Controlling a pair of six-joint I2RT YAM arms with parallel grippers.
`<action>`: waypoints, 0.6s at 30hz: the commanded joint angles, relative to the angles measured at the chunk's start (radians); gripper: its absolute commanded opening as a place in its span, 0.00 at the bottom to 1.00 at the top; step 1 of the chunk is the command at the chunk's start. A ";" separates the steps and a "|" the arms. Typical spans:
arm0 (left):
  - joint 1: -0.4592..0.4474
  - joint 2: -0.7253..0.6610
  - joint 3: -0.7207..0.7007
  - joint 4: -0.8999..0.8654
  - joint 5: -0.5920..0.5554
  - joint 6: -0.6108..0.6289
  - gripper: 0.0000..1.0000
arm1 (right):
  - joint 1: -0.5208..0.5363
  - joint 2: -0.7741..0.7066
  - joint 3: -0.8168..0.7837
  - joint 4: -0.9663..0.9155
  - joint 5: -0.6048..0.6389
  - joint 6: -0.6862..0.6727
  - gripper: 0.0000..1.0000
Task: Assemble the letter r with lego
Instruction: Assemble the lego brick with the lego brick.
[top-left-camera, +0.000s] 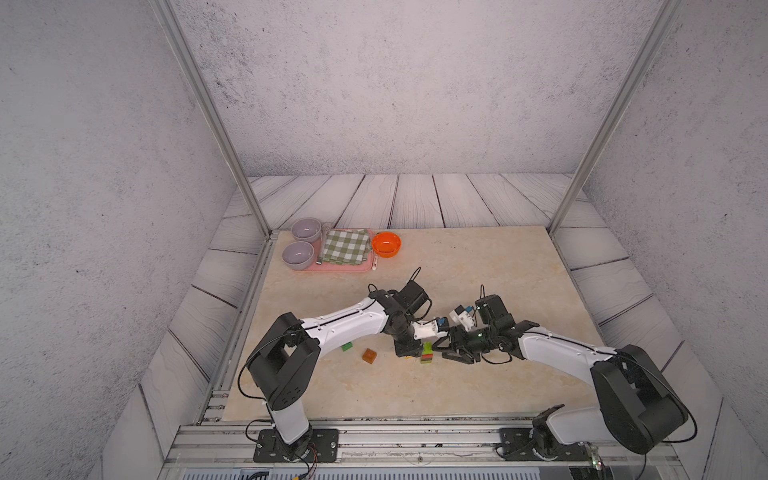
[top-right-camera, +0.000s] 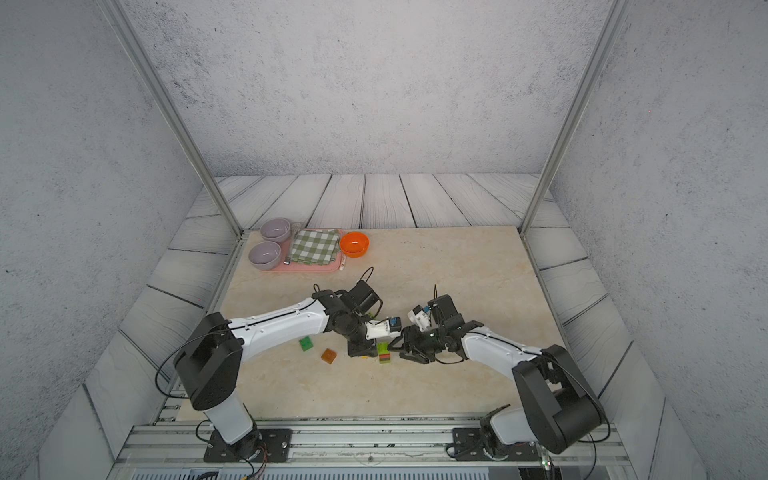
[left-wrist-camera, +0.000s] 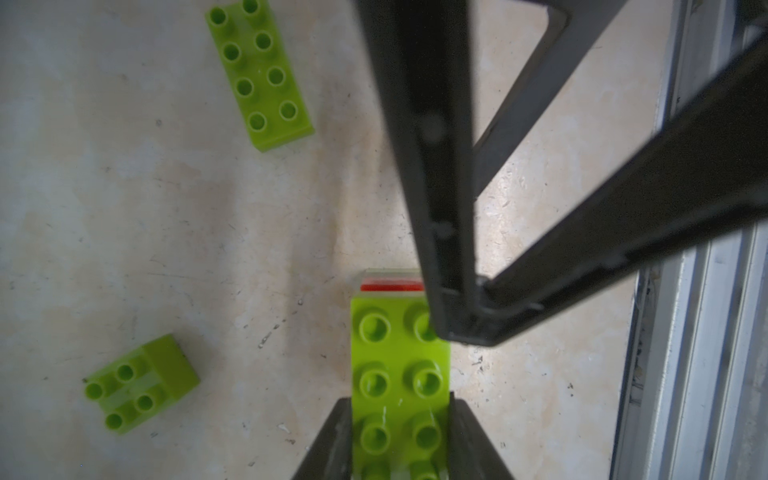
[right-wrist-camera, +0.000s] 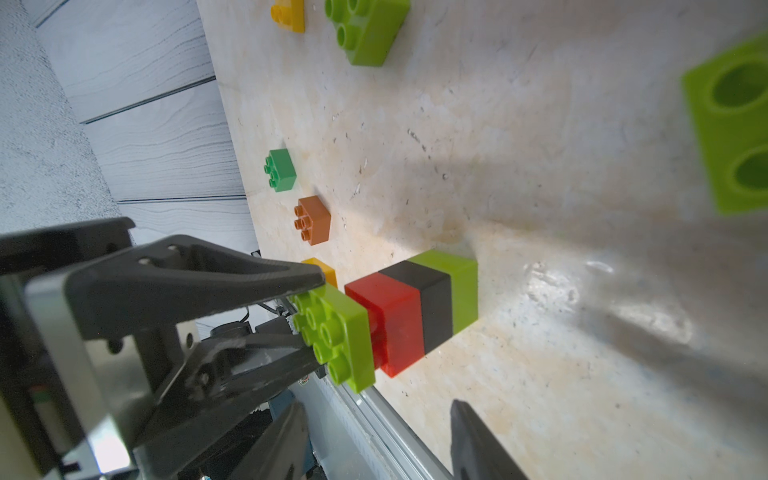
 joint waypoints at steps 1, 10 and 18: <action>-0.005 0.017 0.023 -0.014 -0.010 0.006 0.00 | -0.002 0.019 -0.005 0.003 -0.020 -0.004 0.57; -0.005 0.023 0.020 -0.014 -0.012 0.009 0.00 | -0.002 0.056 0.006 0.017 -0.037 -0.004 0.53; -0.007 0.020 0.022 -0.020 0.001 0.011 0.00 | -0.002 0.048 0.015 0.046 -0.044 0.013 0.52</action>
